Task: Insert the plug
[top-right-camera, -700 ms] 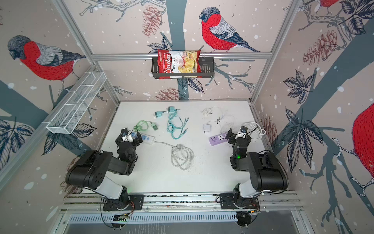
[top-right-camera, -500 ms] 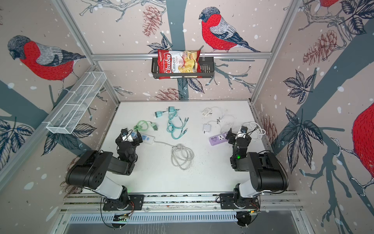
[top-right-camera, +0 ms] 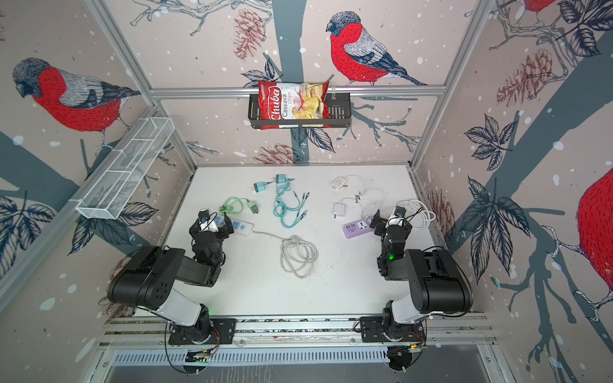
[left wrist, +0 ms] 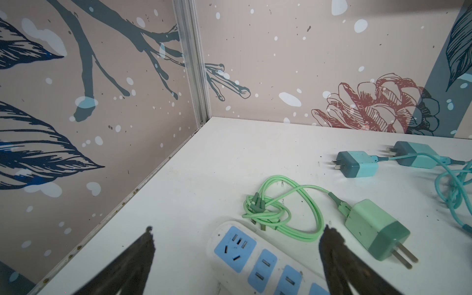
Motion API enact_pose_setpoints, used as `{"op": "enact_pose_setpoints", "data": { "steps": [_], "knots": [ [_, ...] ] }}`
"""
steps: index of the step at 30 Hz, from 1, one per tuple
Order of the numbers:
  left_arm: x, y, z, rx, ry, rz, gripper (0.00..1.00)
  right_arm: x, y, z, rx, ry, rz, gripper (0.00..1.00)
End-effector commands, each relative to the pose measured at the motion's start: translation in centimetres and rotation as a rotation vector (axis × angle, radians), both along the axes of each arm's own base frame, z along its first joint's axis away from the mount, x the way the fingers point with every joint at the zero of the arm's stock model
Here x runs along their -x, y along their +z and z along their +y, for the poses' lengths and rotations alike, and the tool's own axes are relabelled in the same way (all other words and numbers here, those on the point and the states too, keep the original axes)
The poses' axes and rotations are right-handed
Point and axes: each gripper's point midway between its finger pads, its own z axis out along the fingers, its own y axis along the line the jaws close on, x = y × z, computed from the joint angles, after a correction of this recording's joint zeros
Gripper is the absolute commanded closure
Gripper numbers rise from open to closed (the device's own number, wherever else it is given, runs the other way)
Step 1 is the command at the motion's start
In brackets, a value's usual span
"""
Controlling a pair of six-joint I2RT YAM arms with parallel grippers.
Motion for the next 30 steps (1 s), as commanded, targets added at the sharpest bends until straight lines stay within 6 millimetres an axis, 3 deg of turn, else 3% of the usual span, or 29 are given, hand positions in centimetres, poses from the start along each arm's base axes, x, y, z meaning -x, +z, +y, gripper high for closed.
{"op": "enact_pose_setpoints", "data": {
  "steps": [1,24,30],
  "knots": [
    [-0.2,1.0,0.1,0.005,0.005,-0.041,0.01,-0.1,1.0,0.0,0.012,0.002,-0.037,0.00],
    [0.0,1.0,0.2,0.004,0.010,-0.043,0.01,-0.1,1.0,0.0,0.011,0.005,-0.037,0.00],
    [0.4,1.8,0.2,0.002,0.021,-0.061,0.01,-1.0,2.5,-1.2,0.006,-0.087,0.015,0.00]
  ]
}}
